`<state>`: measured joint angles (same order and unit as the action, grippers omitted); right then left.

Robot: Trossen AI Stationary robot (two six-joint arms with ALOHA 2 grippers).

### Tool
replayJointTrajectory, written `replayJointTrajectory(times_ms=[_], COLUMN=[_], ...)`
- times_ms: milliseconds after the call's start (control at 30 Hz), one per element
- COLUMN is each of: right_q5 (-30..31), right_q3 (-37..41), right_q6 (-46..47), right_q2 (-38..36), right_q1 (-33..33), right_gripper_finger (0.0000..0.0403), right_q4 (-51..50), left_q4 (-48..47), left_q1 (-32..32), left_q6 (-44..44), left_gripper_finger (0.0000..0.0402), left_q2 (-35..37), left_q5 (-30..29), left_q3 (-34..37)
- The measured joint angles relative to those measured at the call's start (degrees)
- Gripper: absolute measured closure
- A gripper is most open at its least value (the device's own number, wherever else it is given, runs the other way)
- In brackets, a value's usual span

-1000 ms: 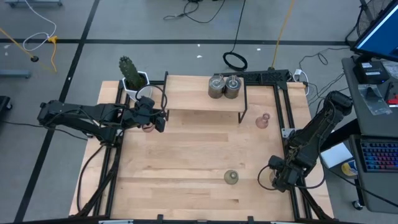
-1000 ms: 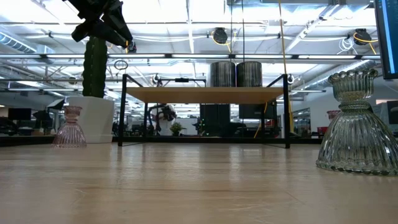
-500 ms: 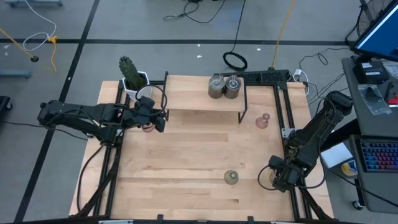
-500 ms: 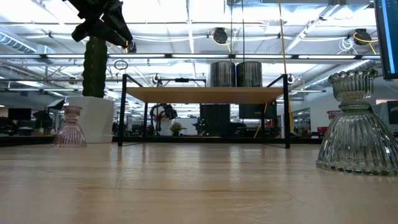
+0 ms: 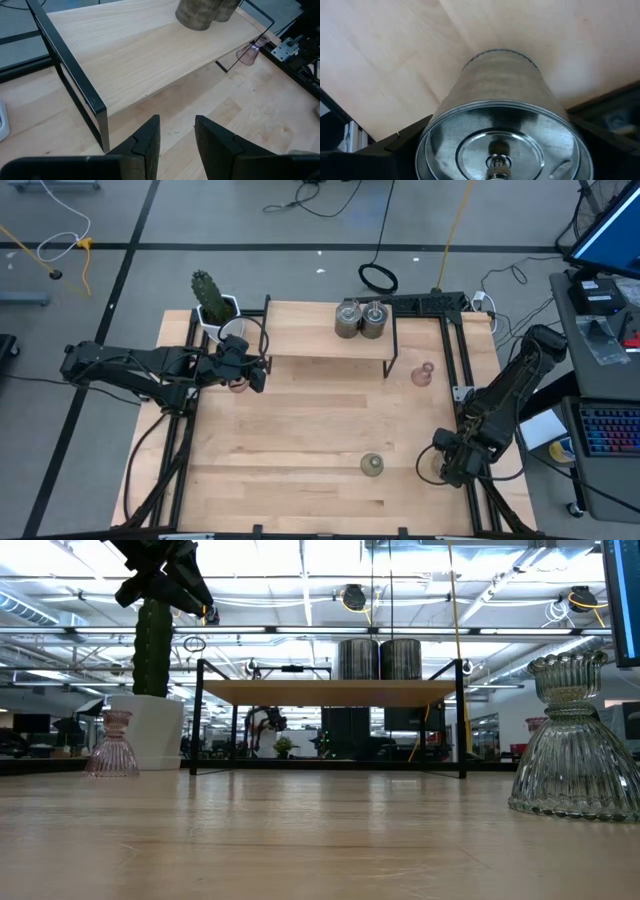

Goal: Pick & Place candle stick holders
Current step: Put the brown scented candle on the shelf

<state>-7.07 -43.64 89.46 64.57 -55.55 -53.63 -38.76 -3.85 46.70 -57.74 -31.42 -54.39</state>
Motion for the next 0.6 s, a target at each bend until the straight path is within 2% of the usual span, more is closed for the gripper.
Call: replayJointTrajectory(times_ms=[367, 600], right_q5=[1.27, 4.08], right_q3=[-11.14, -18.55], right_q6=[-5.89, -12.59], right_q2=[-0.21, -0.19], right_q1=[3.41, 9.05], right_gripper_finger=[0.0045, 0.0045], right_q4=[-11.65, -18.63], left_q4=[0.02, 0.01], left_q1=[0.01, 0.00], left_q6=[0.01, 0.00], left_gripper_finger=[0.0279, 0.0279], left_q2=[0.00, -0.02], left_q5=[0.00, 0.00], left_q3=[0.00, 0.00])
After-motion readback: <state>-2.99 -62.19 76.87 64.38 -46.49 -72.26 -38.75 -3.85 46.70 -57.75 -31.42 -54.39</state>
